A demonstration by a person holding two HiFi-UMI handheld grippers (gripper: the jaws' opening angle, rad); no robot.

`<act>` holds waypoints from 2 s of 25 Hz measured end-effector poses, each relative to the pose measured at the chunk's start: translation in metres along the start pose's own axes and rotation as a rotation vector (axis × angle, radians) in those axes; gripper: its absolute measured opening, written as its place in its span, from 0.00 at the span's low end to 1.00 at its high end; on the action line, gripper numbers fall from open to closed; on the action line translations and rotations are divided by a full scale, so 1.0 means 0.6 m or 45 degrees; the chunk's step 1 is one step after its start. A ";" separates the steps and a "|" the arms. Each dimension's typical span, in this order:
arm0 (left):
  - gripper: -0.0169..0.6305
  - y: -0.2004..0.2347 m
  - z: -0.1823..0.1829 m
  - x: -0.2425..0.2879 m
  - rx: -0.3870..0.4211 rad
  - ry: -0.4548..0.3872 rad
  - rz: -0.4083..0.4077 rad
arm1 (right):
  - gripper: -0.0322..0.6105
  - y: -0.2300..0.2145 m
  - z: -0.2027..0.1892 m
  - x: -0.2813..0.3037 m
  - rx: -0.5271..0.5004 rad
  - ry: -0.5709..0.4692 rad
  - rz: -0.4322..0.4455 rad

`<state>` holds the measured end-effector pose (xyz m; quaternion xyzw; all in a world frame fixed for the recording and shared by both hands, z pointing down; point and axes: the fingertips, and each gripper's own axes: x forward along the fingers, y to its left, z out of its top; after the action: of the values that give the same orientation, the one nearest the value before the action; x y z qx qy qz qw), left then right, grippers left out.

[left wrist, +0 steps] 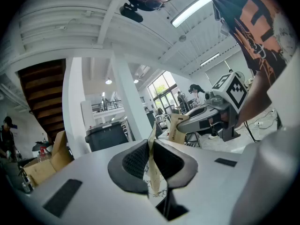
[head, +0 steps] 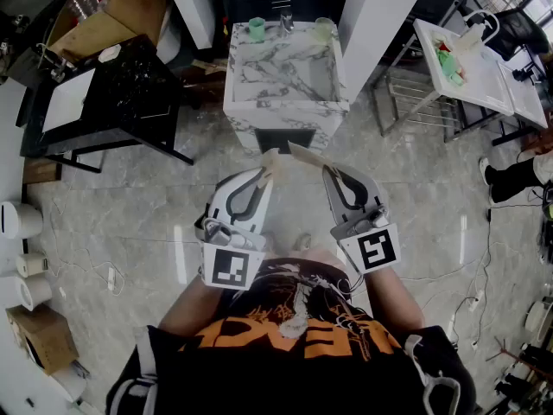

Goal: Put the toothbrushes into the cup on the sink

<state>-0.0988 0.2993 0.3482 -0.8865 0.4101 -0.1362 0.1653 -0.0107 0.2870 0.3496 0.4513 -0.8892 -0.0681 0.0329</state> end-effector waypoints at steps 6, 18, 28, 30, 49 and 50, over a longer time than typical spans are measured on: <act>0.10 -0.008 0.007 0.003 0.013 0.000 0.001 | 0.08 -0.009 0.005 -0.013 0.000 -0.009 -0.010; 0.10 -0.039 0.036 0.027 0.012 -0.004 0.009 | 0.08 -0.056 0.007 -0.054 0.029 -0.032 -0.049; 0.10 -0.082 0.073 0.048 0.011 -0.010 0.090 | 0.08 -0.090 0.009 -0.096 0.004 -0.076 0.030; 0.10 -0.089 0.078 0.046 0.011 -0.008 0.106 | 0.08 -0.093 0.010 -0.103 -0.002 -0.088 0.047; 0.10 -0.042 0.034 0.151 -0.026 -0.004 0.076 | 0.08 -0.169 -0.028 -0.028 -0.013 -0.043 0.038; 0.10 -0.031 0.029 0.165 -0.025 -0.007 0.073 | 0.08 -0.178 -0.032 -0.012 -0.015 -0.039 0.036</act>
<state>-0.0178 0.2374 0.3502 -0.8764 0.4361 -0.1251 0.1617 0.0814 0.2287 0.3525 0.4372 -0.8955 -0.0797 0.0227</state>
